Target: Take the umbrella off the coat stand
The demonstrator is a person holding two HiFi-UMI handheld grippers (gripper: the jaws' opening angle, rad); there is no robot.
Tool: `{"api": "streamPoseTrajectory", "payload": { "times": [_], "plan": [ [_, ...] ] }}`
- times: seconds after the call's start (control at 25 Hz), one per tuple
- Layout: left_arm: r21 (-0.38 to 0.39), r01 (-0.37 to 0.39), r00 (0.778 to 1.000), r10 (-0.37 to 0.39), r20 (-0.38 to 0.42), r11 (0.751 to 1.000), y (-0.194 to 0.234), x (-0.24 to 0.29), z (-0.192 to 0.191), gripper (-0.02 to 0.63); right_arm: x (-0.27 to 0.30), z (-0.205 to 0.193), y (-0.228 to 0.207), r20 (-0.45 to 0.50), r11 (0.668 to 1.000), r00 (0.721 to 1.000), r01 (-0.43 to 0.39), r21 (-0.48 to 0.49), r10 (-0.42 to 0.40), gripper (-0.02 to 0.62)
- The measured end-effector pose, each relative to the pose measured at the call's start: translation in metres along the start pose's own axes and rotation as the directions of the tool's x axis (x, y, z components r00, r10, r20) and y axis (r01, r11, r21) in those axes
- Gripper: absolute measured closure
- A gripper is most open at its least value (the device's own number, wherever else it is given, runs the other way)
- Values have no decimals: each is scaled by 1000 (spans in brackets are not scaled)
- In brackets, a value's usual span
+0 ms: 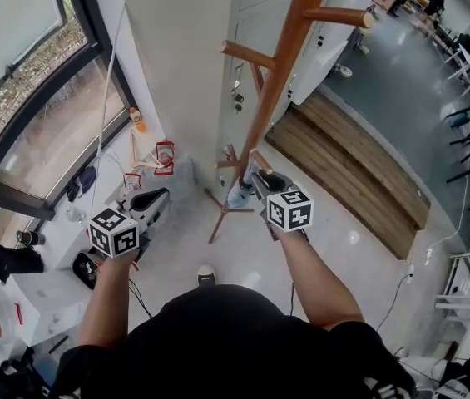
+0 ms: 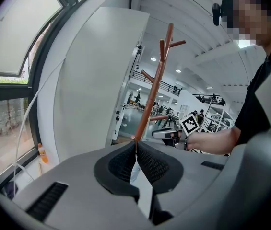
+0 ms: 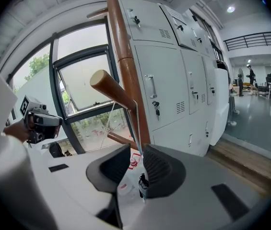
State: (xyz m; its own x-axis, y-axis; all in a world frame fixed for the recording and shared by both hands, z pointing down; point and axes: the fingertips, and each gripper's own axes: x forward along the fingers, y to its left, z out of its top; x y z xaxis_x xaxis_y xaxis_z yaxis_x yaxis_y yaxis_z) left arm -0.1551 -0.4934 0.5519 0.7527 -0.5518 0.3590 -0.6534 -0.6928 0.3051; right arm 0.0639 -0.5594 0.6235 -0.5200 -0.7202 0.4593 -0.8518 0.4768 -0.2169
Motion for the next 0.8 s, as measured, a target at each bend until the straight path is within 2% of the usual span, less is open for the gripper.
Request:
{"api": "streamPoseTrajectory", "payload": {
  "times": [0.8],
  "plan": [
    [-52,-11,999,10,-32,999,27,-2,-25,577,43,1,-7,-14,1000,1000,1,14,0,488]
  ]
}}
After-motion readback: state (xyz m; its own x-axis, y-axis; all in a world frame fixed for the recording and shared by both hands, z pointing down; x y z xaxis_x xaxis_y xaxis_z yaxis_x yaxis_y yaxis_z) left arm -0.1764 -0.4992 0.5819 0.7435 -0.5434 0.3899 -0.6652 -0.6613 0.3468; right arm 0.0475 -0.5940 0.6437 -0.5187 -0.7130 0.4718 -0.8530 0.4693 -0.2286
